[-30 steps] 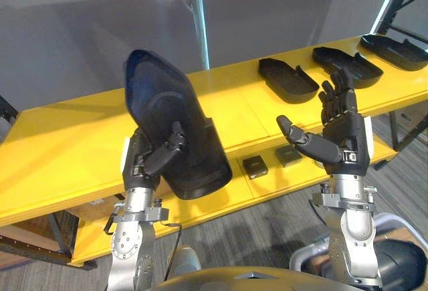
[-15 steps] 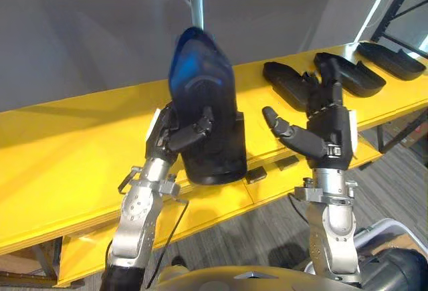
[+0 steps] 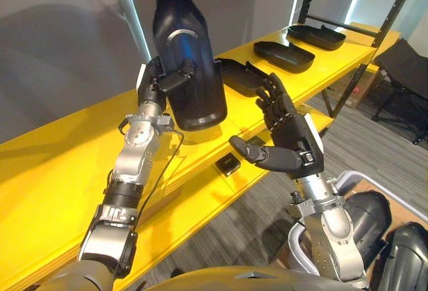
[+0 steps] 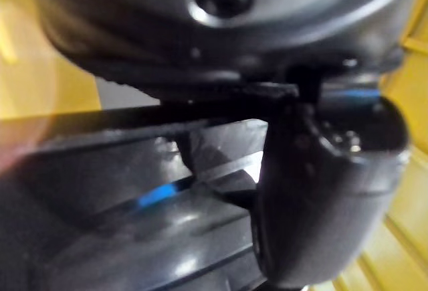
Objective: Walk over and take three plastic housings, then place them on the shelf
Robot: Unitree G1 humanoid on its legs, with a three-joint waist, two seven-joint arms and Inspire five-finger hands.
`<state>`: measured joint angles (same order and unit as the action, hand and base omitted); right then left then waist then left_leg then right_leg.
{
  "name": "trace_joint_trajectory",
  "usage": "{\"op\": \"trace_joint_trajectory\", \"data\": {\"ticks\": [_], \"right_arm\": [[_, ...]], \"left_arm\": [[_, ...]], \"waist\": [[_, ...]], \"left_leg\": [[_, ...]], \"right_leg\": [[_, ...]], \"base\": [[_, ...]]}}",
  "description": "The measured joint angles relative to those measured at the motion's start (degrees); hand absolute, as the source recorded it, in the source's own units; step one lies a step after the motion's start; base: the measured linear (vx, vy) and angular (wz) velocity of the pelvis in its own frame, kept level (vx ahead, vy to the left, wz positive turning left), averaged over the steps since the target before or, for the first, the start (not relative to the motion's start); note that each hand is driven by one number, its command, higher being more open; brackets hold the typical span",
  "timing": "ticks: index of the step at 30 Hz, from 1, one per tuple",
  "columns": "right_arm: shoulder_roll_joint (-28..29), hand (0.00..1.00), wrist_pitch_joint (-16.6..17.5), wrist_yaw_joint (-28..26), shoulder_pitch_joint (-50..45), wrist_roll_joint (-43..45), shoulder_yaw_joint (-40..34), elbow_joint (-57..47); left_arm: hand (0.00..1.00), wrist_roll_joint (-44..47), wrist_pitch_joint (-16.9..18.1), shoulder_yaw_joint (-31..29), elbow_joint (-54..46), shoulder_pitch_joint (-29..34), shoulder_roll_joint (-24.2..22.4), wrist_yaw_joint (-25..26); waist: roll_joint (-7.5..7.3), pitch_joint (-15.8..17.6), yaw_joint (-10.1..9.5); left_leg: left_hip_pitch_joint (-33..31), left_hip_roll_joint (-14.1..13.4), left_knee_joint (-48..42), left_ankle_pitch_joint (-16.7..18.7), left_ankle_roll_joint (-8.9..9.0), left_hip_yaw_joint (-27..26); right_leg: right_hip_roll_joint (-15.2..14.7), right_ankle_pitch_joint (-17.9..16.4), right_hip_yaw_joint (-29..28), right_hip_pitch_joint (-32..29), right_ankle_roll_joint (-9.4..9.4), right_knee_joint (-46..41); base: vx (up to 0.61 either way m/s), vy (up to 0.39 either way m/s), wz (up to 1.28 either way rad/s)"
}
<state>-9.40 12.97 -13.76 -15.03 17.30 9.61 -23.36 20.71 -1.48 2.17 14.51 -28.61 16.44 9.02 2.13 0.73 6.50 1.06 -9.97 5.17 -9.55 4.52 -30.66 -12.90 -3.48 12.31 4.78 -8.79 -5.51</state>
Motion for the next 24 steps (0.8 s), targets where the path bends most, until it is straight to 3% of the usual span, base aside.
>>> {"op": "trace_joint_trajectory", "data": {"ticks": [3, 8, 13, 22, 23, 24], "right_arm": [[-1.2, 1.0, -1.3, -1.0, -0.1, 0.2, 1.5, 0.0], [-1.9, 1.0, -2.6, -1.3, -0.2, 2.3, 2.7, 0.0], [-2.2, 1.0, -2.6, -1.1, -0.5, 2.3, 4.2, 0.1], [-2.3, 1.0, -2.6, 0.7, -2.2, 2.3, 6.6, 0.1], [-2.3, 1.0, -2.6, 0.9, -2.3, 2.3, 6.9, 0.2], [-2.3, 1.0, -2.6, 1.0, -2.3, 2.3, 6.9, 0.2]], "left_arm": [[0.0, 0.0, -2.9, 0.0, 4.7, -2.2, 0.0, 1.6], [0.0, 0.0, -8.1, -0.9, 11.1, -3.4, 0.0, 3.8], [0.0, 0.0, -14.0, -2.1, 13.6, -3.4, 0.0, 7.3], [0.0, 0.0, -15.2, -10.3, 17.6, -5.7, 2.6, 9.4], [1.0, 0.1, -15.2, -11.3, 18.7, -5.8, 2.7, 9.5], [1.0, 0.7, -15.2, -11.9, 19.2, -5.7, 2.7, 9.6]], "waist": [[1.07, -0.3, 0.16], [0.95, -0.3, 1.56], [0.52, 0.2, 1.52], [0.67, 1.8, 1.62], [0.67, 1.8, 1.58], [0.68, 1.8, 1.58]], "left_leg": [[-1.0, -1.4, 0.0, -1.2, 0.18, -0.5], [-3.7, -1.6, 0.0, -2.3, -0.05, -0.3], [-4.7, -1.6, 0.0, -2.9, -0.6, -0.3], [-4.5, -1.7, 0.0, -3.2, -0.73, 0.3], [-4.5, -1.7, 0.0, -3.3, -0.77, 0.4], [-4.5, -1.7, 0.0, -3.3, -0.79, 0.4]], "right_leg": [[1.1, -0.1, 0.1, -1.4, 0.12, -0.5], [1.3, 0.0, -0.2, -4.5, 0.09, -1.8], [1.4, 0.0, -0.9, -5.9, 0.1, -2.4], [1.6, -0.1, -0.7, -5.6, 0.33, -2.9], [1.6, -0.1, -0.6, -5.6, 0.35, -2.9], [1.6, -0.1, -0.6, -5.5, 0.35, -3.0]], "base": [[-0.05, -0.036, -0.04], [-0.02, 0.0, 0.02], [0.0, 0.0, 0.0], [0.0, -0.001, 0.01], [0.0, -0.007, 0.04], [0.0, -0.006, 0.04]]}}
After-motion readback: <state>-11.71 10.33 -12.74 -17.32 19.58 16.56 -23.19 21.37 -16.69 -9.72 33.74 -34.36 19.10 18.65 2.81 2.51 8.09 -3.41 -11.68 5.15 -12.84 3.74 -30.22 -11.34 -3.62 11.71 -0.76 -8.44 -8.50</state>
